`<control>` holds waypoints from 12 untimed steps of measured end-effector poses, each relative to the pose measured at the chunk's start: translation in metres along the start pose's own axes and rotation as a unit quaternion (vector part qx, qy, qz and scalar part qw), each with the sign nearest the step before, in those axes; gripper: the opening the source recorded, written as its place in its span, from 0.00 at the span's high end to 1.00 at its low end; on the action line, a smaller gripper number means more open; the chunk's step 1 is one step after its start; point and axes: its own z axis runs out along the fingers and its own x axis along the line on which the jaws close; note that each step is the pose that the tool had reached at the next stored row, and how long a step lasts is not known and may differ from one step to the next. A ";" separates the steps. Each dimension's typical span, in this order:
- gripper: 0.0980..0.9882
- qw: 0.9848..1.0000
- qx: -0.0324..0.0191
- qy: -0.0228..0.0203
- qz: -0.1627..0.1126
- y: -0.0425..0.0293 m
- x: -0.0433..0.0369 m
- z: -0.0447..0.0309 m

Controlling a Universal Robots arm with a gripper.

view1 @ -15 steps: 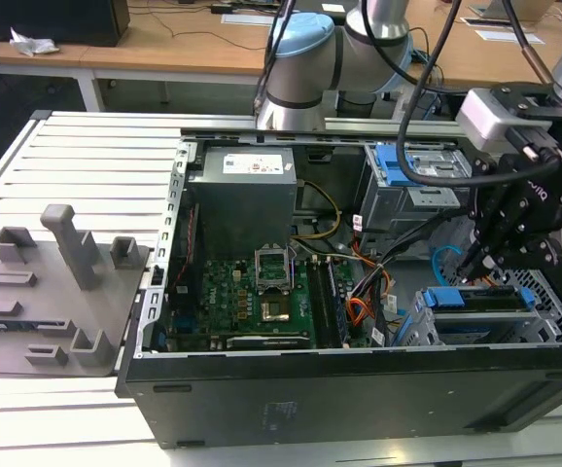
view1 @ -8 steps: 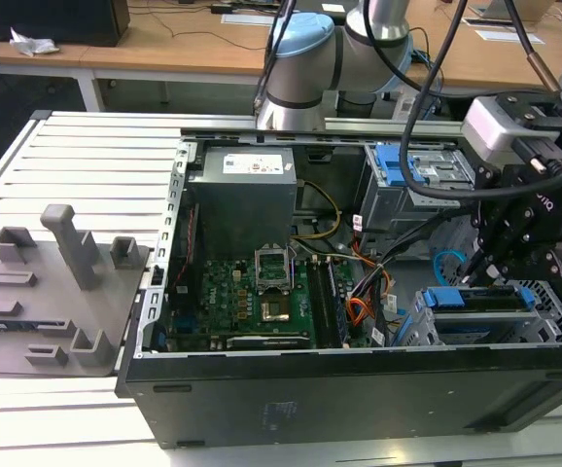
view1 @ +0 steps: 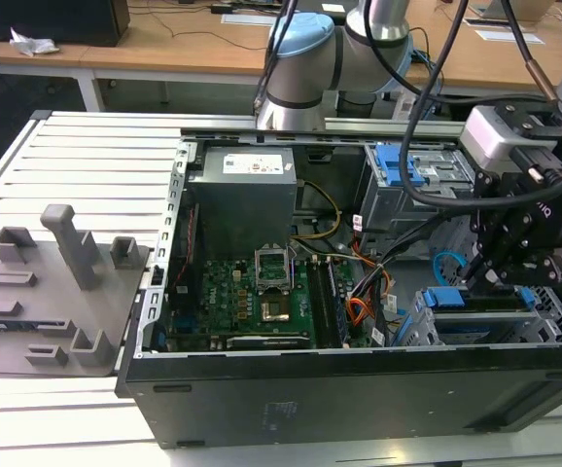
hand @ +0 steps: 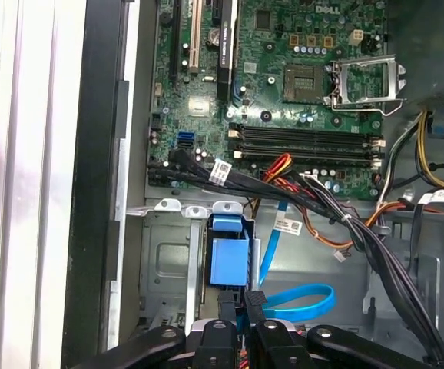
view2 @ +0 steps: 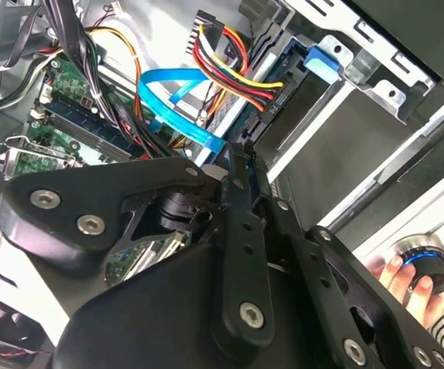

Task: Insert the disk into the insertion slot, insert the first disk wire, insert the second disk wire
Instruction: 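Insert the second disk wire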

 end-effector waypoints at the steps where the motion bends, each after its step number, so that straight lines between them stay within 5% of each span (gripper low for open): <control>1: 0.93 1.000 0.000 0.000 0.000 -0.0002 0.0000 0.0005; 12: 0.93 1.000 0.000 0.000 0.000 -0.0101 0.0000 0.0052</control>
